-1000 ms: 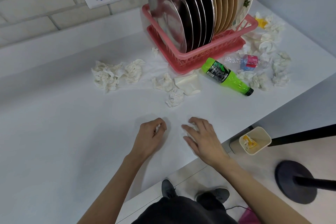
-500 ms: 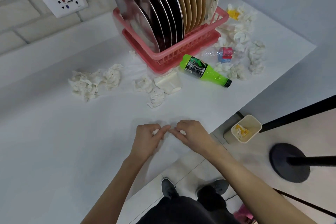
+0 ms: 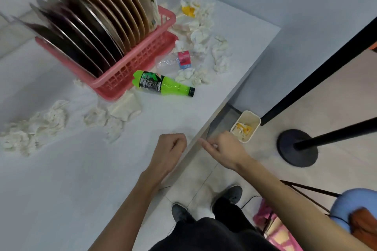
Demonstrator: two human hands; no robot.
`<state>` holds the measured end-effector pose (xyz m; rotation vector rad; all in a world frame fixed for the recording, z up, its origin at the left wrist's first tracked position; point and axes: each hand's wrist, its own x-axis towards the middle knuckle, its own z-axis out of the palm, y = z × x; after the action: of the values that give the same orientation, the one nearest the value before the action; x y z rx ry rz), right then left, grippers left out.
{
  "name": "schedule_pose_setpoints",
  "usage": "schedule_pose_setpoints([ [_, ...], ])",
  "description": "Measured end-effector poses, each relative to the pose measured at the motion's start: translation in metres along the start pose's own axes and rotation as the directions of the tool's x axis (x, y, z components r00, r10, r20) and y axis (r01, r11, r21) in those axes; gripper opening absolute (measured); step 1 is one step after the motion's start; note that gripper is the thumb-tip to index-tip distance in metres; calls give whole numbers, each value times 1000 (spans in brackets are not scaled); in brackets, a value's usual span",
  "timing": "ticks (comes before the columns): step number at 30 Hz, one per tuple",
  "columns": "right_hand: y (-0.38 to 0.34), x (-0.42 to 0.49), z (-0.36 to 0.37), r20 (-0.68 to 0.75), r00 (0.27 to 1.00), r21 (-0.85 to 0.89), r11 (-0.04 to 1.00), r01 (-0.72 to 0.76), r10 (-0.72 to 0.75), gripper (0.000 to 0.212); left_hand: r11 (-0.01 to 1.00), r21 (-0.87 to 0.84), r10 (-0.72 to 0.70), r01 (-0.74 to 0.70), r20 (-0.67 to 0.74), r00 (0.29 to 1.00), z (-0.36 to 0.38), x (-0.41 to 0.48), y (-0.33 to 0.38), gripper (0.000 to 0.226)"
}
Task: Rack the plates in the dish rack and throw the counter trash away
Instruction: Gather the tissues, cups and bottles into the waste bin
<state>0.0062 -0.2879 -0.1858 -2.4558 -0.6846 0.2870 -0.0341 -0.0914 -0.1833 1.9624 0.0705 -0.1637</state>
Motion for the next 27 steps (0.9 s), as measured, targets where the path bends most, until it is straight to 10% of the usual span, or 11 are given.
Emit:
schedule_pose_setpoints([
  [9, 122, -45, -61, -14, 956, 149, 946, -289, 294, 58, 952, 299, 5, -59, 177, 984, 129, 73, 51, 25],
  [27, 275, -77, -104, 188, 777, 233, 741, -630, 601, 57, 972, 232, -102, 25, 327, 940, 295, 171, 61, 56],
])
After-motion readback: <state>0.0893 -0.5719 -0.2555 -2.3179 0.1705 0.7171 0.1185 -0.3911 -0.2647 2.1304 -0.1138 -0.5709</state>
